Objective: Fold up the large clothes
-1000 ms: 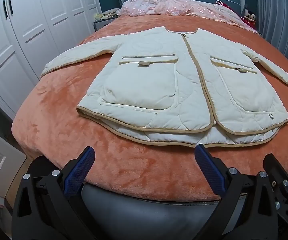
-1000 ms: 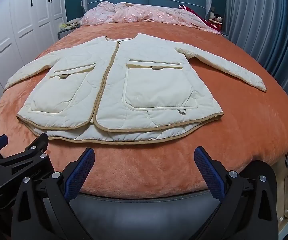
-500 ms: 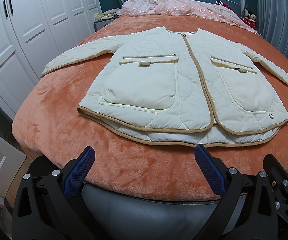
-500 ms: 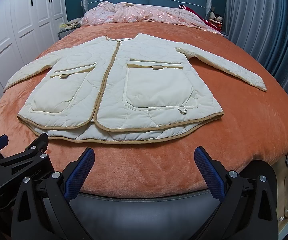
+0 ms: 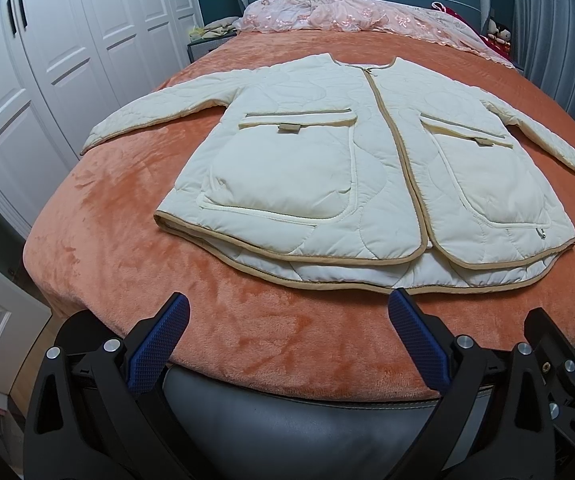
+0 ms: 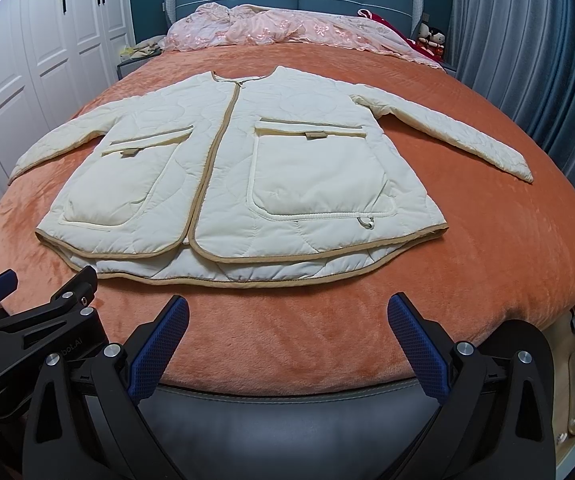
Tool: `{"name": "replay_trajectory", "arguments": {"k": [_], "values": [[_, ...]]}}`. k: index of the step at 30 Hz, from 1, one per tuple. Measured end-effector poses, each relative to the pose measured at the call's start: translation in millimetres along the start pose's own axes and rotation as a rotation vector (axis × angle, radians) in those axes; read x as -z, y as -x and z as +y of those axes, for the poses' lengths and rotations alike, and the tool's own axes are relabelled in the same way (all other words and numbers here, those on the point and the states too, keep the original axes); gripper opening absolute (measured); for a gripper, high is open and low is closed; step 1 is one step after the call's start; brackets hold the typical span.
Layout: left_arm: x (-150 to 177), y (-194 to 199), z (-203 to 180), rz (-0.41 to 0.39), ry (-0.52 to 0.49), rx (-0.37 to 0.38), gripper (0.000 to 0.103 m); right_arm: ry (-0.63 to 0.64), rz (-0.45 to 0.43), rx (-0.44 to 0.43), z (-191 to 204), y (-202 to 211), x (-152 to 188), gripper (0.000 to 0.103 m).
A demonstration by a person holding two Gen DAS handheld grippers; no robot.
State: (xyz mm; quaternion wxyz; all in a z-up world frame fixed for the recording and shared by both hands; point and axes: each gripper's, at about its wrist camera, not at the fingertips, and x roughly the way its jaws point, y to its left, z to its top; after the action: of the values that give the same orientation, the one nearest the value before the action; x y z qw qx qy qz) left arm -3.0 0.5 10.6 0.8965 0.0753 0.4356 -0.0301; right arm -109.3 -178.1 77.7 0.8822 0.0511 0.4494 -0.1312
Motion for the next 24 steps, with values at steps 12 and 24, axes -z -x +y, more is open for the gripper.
{"name": "replay_trajectory", "arguments": {"k": [12, 24], "values": [[-2.5, 5.1, 2.7, 0.001, -0.001, -0.002, 0.097, -0.002, 0.004, -0.001, 0.3, -0.2, -0.9, 0.098], [5.6, -3.3, 5.3, 0.012, 0.009, 0.003, 0.097, -0.003, 0.005, -0.002, 1.6, 0.7, 0.7, 0.098]]}}
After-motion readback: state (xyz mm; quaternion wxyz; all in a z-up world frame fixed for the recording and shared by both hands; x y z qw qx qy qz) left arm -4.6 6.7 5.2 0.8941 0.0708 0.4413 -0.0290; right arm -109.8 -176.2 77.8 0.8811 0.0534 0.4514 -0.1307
